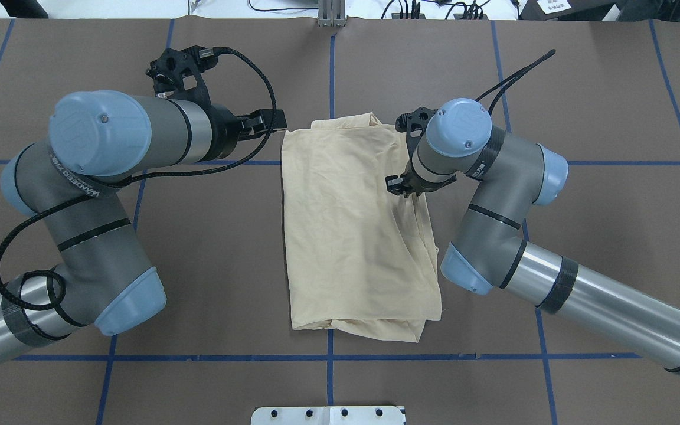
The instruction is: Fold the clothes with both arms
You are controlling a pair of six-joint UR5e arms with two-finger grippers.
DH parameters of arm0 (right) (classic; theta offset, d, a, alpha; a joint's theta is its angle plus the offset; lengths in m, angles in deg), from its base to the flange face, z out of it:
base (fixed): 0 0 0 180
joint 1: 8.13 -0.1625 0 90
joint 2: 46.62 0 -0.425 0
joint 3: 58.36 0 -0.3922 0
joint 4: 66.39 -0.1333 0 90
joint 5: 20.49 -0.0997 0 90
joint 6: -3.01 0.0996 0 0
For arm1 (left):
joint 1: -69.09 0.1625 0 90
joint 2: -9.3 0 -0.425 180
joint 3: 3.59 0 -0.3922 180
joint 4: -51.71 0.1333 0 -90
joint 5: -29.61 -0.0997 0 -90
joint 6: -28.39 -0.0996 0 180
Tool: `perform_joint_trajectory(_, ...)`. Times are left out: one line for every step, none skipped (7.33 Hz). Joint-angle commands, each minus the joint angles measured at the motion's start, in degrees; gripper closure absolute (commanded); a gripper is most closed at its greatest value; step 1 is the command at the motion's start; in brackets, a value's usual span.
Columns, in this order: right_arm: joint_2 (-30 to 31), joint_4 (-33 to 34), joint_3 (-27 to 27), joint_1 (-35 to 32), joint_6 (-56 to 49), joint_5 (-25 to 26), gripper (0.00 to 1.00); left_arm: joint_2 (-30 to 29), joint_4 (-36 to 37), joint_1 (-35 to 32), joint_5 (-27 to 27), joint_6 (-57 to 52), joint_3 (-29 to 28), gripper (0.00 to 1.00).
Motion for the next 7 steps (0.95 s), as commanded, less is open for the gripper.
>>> perform_joint_trajectory(0.24,0.01,0.06,-0.15,0.0,-0.03,1.0,0.04,0.07,0.08,0.0,0.03,0.2,0.0)
perform_joint_trajectory(0.15,0.01,0.06,-0.15,0.0,-0.03,1.0,0.04,0.07,0.08,0.0,0.03,0.12,0.0)
perform_joint_trajectory(0.15,0.01,0.06,-0.24,0.09,-0.03,1.0,0.13,0.07,0.0,0.0,-0.05,0.12,0.0)
perform_joint_trajectory(-0.03,0.01,0.06,-0.41,0.09,-0.03,1.0,0.13,-0.02,-0.01,0.0,-0.06,0.12,0.0)
perform_joint_trajectory(-0.11,0.01,0.06,-0.76,0.09,-0.29,1.0,0.13,0.07,-0.01,0.0,-0.06,0.12,0.0)
perform_joint_trajectory(-0.38,-0.08,0.06,-1.11,0.0,-0.56,0.97,0.13,0.07,-0.01,0.0,-0.06,0.12,0.0)
perform_joint_trajectory(-0.64,-0.26,0.06,-1.2,-0.09,-0.56,0.86,0.13,0.07,-0.01,0.0,-0.06,0.12,0.0)
